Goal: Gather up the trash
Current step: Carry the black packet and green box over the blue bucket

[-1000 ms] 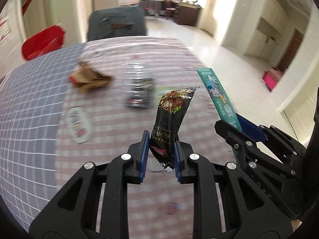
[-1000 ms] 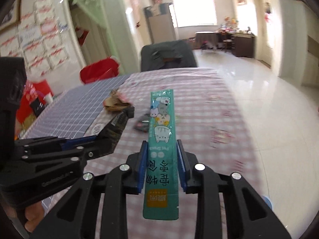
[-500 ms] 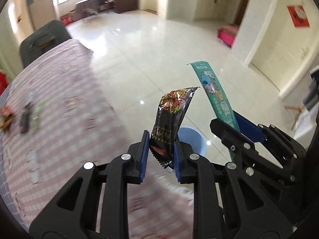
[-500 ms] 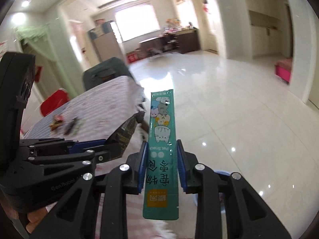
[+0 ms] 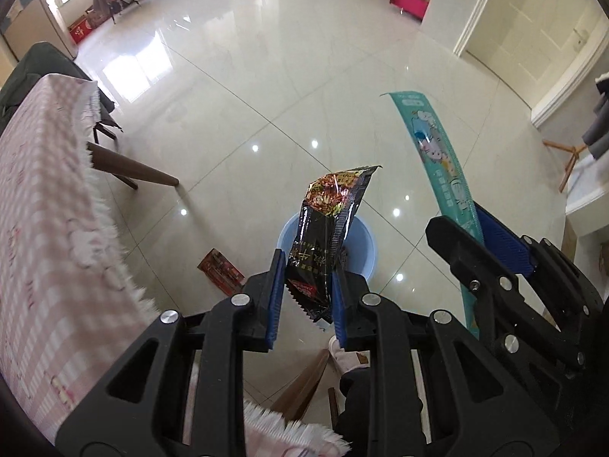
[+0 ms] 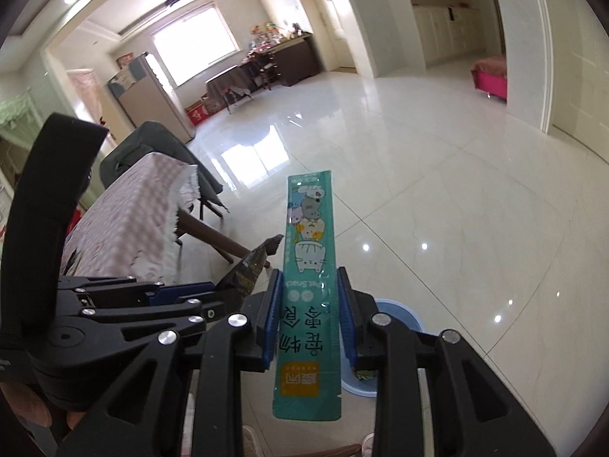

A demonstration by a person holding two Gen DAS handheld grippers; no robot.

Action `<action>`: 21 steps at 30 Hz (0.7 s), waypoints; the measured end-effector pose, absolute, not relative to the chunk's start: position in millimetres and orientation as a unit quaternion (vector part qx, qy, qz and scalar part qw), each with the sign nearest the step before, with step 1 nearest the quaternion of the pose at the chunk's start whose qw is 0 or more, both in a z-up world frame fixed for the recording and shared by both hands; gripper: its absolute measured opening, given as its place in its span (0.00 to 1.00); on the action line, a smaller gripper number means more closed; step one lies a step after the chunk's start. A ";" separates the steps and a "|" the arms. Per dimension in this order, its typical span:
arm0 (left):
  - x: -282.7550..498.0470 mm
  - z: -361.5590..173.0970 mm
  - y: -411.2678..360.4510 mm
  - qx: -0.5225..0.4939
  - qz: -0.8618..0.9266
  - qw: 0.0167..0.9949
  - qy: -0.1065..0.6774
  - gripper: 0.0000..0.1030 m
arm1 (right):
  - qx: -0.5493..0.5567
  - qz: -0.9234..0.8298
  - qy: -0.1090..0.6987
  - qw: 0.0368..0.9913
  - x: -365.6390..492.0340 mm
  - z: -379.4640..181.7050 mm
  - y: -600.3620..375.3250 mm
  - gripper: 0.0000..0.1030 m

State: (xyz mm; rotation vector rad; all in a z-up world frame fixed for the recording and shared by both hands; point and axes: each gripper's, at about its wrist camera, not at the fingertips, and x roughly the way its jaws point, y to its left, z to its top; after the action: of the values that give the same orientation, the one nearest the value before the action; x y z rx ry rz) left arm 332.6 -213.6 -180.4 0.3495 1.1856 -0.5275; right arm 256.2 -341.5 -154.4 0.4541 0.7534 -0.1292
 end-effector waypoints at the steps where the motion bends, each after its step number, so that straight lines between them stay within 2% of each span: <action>1: 334.3 -183.6 -215.9 0.164 -0.246 0.779 0.553 0.23 | 0.223 -0.065 0.366 0.901 256.6 -157.6 -345.2 0.27; 3: 334.7 -189.9 -223.6 0.164 -0.249 0.773 0.560 0.25 | 0.231 -0.070 0.367 0.898 258.2 -164.7 -355.0 0.27; 5: 338.8 -195.4 -230.8 0.175 -0.246 0.771 0.562 0.34 | 0.236 -0.076 0.370 0.895 260.6 -172.4 -363.1 0.27; 6: 339.3 -196.6 -229.4 0.178 -0.241 0.773 0.560 0.47 | 0.239 -0.079 0.370 0.894 262.6 -173.8 -365.1 0.27; 7: 341.9 -198.1 -229.7 0.177 -0.236 0.775 0.558 0.55 | 0.243 -0.082 0.371 0.892 263.7 -177.3 -369.5 0.27; 21: 354.8 -213.8 -230.9 0.174 -0.209 0.774 0.572 0.58 | 0.253 -0.077 0.387 0.883 280.2 -200.3 -370.4 0.27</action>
State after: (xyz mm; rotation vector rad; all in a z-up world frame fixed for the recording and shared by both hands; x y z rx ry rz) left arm 354.8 -230.9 -213.8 0.3772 1.2393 -0.4519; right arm 280.2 -370.4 -200.3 0.5276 0.8054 -0.1600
